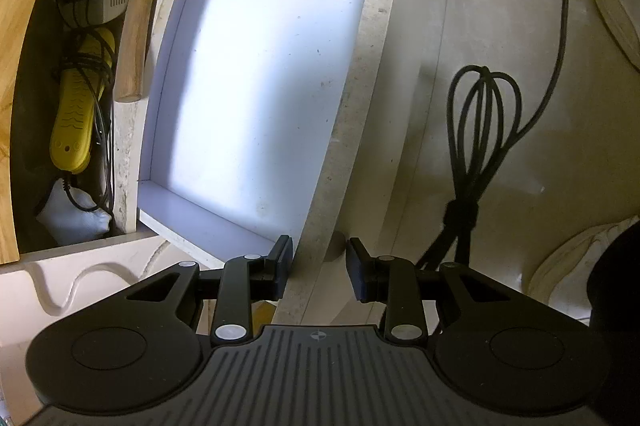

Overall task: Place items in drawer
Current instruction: 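Pull the white drawer outward with both grippers, then open both grippers to release the drawer front edge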

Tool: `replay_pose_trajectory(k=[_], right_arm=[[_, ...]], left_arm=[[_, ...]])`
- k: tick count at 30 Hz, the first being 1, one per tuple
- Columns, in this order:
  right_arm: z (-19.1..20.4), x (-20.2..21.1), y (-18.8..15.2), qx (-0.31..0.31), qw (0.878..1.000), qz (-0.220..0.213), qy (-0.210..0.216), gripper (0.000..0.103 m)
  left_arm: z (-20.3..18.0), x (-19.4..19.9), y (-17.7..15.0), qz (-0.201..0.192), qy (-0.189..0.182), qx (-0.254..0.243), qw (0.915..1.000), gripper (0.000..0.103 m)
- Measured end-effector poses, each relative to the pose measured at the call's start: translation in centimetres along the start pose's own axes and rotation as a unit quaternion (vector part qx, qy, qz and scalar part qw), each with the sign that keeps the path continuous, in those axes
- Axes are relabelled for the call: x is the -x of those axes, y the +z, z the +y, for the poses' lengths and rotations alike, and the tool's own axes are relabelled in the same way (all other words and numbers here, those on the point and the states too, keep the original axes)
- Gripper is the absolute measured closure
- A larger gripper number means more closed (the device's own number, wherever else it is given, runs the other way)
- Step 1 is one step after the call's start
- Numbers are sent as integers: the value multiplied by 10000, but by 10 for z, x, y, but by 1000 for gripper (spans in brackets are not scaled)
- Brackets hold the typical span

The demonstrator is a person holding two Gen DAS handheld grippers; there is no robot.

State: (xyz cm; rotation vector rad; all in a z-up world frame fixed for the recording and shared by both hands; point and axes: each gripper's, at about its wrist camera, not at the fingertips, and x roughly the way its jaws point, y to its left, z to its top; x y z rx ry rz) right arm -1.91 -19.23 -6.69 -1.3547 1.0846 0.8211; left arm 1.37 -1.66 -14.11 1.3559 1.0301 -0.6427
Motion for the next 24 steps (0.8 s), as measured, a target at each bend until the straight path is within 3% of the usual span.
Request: replay_pose_trajectory(k=[11, 12, 14, 15, 16, 18, 24], right_arm=[[2, 0, -1, 12, 10000, -80, -16, 73], [2, 1, 0, 7, 9999, -136, -32, 68], [5, 2, 1, 4, 9994, -265, -210, 0], [7, 2, 2, 8, 9989, -342, -320, 0], [6, -2, 3, -67, 9989, -367, -282, 0], [6, -8, 6, -216, 9987, -416, -208, 0], [14, -31, 9, -163, 9989, -386, -193, 0]], left_arm=[[1, -4, 4, 67, 91, 88, 9999, 72], [1, -5, 5, 75, 105, 95, 9999, 72], [1, -6, 6, 90, 134, 110, 9998, 56], [1, -7, 6, 98, 149, 117, 9998, 39], [0, -7, 6, 69, 229, 80, 9997, 30], [0, -7, 6, 35, 301, 54, 9995, 25], [5, -8, 8, 69, 235, 246, 9994, 24]])
